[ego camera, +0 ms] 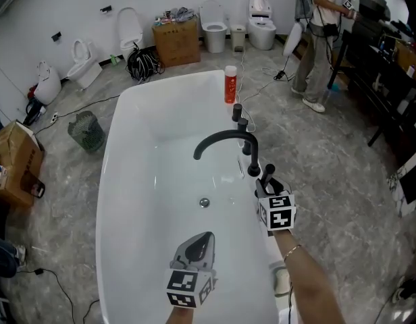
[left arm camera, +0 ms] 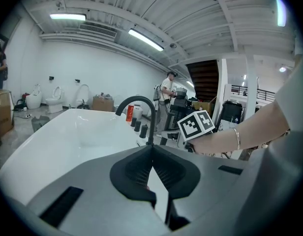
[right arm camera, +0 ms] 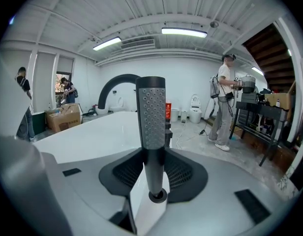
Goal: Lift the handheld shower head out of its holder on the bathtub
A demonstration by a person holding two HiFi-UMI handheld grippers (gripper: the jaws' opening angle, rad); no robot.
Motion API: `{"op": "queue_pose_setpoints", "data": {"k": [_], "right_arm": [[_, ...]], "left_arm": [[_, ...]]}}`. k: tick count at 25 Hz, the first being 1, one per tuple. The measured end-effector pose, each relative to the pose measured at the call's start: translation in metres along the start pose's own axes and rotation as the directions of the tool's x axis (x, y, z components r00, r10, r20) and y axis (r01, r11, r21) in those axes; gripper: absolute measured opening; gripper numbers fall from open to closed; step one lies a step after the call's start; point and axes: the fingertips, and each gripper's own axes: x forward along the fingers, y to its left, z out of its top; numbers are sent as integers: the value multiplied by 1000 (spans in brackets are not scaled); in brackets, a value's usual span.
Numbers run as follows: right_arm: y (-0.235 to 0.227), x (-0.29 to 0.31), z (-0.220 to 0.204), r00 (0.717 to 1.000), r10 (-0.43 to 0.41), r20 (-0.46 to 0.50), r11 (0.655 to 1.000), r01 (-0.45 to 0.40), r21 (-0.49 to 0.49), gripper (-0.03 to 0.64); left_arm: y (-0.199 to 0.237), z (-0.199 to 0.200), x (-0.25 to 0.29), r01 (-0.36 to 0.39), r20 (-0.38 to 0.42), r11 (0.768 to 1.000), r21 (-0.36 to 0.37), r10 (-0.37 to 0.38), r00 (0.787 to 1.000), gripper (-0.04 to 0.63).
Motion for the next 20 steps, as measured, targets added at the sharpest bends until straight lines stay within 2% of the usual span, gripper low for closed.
{"op": "queue_pose_setpoints", "data": {"k": [9, 20], "right_arm": [[21, -59, 40, 999, -4, 54, 998, 7, -62, 137], [43, -134, 109, 989, -12, 149, 998, 21, -59, 137]], "left_arm": [[-11, 42, -28, 18, 30, 1000, 21, -19, 999, 20], [-25, 92, -69, 44, 53, 998, 53, -47, 997, 20]]}}
